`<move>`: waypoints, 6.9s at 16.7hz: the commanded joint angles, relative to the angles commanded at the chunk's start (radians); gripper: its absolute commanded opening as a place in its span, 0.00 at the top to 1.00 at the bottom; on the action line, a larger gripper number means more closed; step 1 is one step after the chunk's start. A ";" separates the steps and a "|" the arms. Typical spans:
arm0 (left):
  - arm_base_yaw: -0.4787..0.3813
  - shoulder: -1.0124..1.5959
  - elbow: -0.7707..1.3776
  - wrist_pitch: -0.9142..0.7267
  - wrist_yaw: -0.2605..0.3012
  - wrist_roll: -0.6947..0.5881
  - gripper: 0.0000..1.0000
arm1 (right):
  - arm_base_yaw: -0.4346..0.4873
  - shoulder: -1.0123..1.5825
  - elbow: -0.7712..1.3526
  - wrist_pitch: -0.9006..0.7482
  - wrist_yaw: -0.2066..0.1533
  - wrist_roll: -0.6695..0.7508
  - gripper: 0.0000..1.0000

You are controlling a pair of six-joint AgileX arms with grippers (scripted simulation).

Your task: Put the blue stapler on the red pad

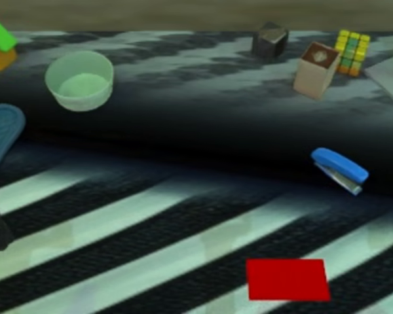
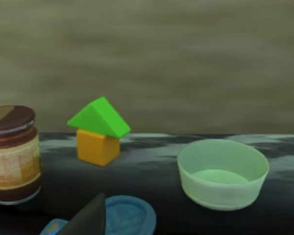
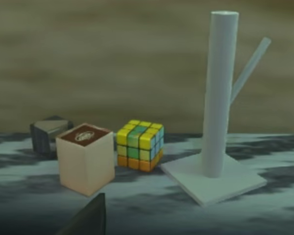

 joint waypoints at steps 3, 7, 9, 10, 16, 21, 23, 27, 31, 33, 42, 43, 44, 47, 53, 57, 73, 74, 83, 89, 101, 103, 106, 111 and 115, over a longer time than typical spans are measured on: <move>0.000 0.000 0.000 0.000 0.000 0.000 0.00 | 0.002 0.010 0.010 -0.007 -0.001 -0.003 0.00; 0.000 0.000 0.000 0.000 0.000 0.000 0.00 | 0.029 0.155 0.154 -0.108 -0.005 -0.041 0.00; 0.000 0.000 0.000 0.000 0.000 0.000 0.00 | 0.047 0.292 0.285 -0.194 -0.005 -0.074 0.00; 0.000 0.000 0.000 0.000 0.000 0.000 0.00 | 0.058 0.377 0.360 -0.243 -0.004 -0.093 0.00; 0.000 0.000 0.000 0.000 0.000 0.000 0.00 | 0.130 1.044 0.877 -0.601 0.001 -0.227 0.00; 0.000 0.000 0.000 0.000 0.000 0.000 0.00 | 0.193 1.580 1.285 -0.901 0.003 -0.339 0.00; 0.000 0.000 0.000 0.000 0.000 0.000 0.00 | 0.215 1.749 1.429 -1.002 0.003 -0.377 0.00; 0.000 0.000 0.000 0.000 0.000 0.000 0.00 | 0.249 2.017 1.665 -1.152 0.002 -0.436 0.00; 0.000 0.000 0.000 0.000 0.000 0.000 0.00 | 0.266 2.147 1.789 -1.223 0.002 -0.466 0.00; 0.000 0.000 0.000 0.000 0.000 0.000 0.00 | 0.267 2.154 1.797 -1.227 0.002 -0.467 0.00; 0.000 0.000 0.000 0.000 0.000 0.000 0.00 | 0.267 2.203 1.681 -1.058 0.002 -0.467 0.00; 0.000 0.000 0.000 0.000 0.000 0.000 0.00 | 0.267 2.218 1.650 -1.008 0.002 -0.466 0.00; 0.000 0.000 0.000 0.000 0.000 0.000 0.00 | 0.268 2.232 1.621 -0.963 0.003 -0.465 0.00; 0.000 0.000 0.000 0.000 0.000 0.000 0.00 | 0.269 2.262 1.567 -0.888 0.003 -0.464 0.00; 0.000 0.000 0.000 0.000 0.000 0.000 0.00 | 0.269 2.264 1.564 -0.885 0.003 -0.464 0.15; 0.000 0.000 0.000 0.000 0.000 0.000 0.00 | 0.269 2.264 1.564 -0.885 0.003 -0.464 0.45; 0.000 0.000 0.000 0.000 0.000 0.000 0.00 | 0.267 2.250 1.567 -0.888 0.004 -0.463 1.00; 0.000 0.000 0.000 0.000 0.000 0.000 0.00 | 0.267 2.249 1.570 -0.892 0.004 -0.464 1.00; 0.000 0.000 0.000 0.000 0.000 0.000 0.00 | 0.274 2.155 1.783 -1.208 0.003 -0.467 1.00; 0.000 0.000 0.000 0.000 0.000 0.000 0.00 | 0.272 2.143 1.797 -1.228 0.003 -0.467 1.00; 0.000 0.000 0.000 0.000 0.000 0.000 0.00 | 0.715 1.750 1.323 -1.149 -0.012 -0.793 1.00; 0.000 0.000 0.000 0.000 0.000 0.000 0.00 | 0.746 1.719 1.292 -1.141 -0.013 -0.819 1.00; 0.000 0.000 0.000 0.000 0.000 0.000 0.00 | 0.747 1.718 1.291 -1.141 -0.013 -0.820 1.00; 0.000 0.000 0.000 0.000 0.000 0.000 0.00 | 0.746 1.745 1.245 -1.072 -0.012 -0.817 1.00; 0.000 0.000 0.000 0.000 0.000 0.000 0.00 | 0.747 1.808 1.127 -0.882 -0.014 -0.814 1.00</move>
